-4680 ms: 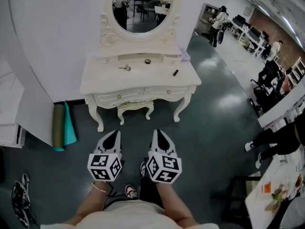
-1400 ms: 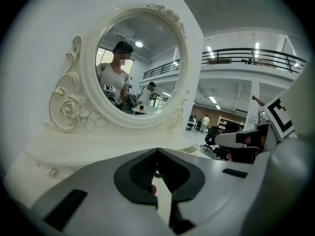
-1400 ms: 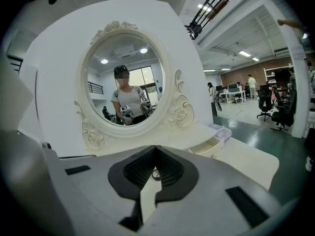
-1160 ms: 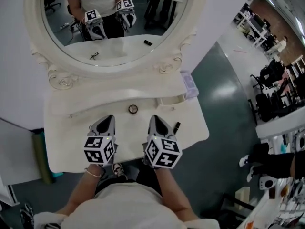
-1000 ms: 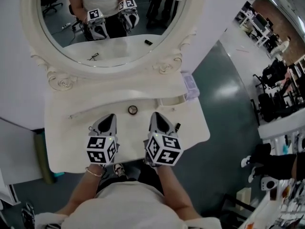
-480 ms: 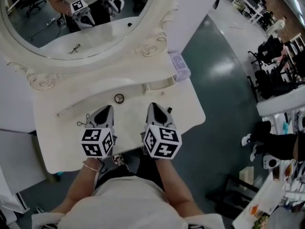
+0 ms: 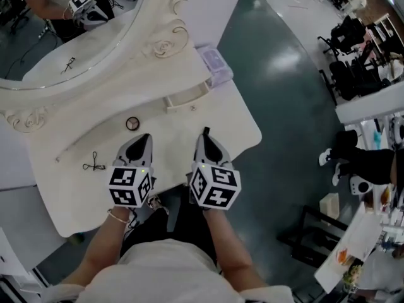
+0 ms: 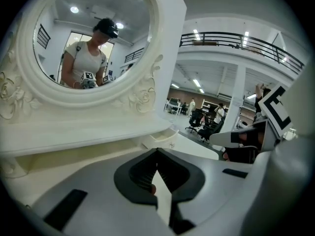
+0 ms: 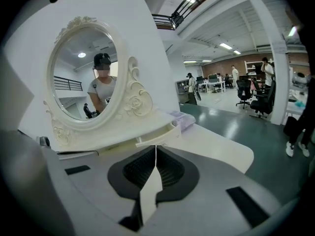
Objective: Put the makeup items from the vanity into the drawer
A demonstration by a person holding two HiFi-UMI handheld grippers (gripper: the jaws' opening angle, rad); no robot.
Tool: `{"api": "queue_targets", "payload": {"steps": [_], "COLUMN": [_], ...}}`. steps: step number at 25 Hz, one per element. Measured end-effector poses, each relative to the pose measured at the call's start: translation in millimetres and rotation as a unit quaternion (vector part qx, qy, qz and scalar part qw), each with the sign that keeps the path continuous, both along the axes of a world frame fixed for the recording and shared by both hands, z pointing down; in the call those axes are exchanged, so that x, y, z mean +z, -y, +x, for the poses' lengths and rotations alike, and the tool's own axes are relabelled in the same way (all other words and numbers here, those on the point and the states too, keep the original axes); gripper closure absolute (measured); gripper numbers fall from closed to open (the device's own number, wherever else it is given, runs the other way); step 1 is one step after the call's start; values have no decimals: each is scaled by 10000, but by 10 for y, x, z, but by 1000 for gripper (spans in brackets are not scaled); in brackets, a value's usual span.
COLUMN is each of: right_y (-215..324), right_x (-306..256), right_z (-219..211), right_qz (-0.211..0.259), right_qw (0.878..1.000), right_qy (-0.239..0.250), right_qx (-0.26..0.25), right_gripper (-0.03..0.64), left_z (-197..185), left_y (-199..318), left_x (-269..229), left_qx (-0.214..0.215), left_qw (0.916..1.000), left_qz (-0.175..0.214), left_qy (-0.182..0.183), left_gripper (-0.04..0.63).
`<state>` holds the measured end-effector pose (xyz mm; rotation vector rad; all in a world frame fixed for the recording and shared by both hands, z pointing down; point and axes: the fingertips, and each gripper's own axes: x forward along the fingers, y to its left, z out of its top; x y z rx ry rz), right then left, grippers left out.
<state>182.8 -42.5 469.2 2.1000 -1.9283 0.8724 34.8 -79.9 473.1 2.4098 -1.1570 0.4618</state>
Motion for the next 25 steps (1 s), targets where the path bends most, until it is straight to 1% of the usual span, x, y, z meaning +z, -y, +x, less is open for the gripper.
{"api": "queue_targets", "payload": {"steps": [5, 10, 15, 18, 25], "right_y": [-159, -257, -275, -270, -195], "right_x": [303, 540, 749, 845, 1059], "right_z": [190, 266, 244, 229, 234], "right_qz": [-225, -419, -574, -668, -907], "right_qw": [9994, 9981, 9971, 9965, 9946], "right_qy": [182, 278, 341, 371, 317], "right_qx": [212, 354, 353, 346, 395], "right_gripper": [598, 597, 591, 557, 519], "left_z": [261, 405, 449, 449, 409], "left_y": [-79, -116, -108, -111, -59], "left_x": [275, 497, 695, 776, 936], "left_qx": [222, 309, 253, 239, 172], "left_qw": [9995, 9986, 9980, 9976, 9969], "left_qz": [-225, -408, -574, -641, -763], "left_qy": [83, 117, 111, 112, 128], "left_gripper": [592, 592, 592, 592, 592]}}
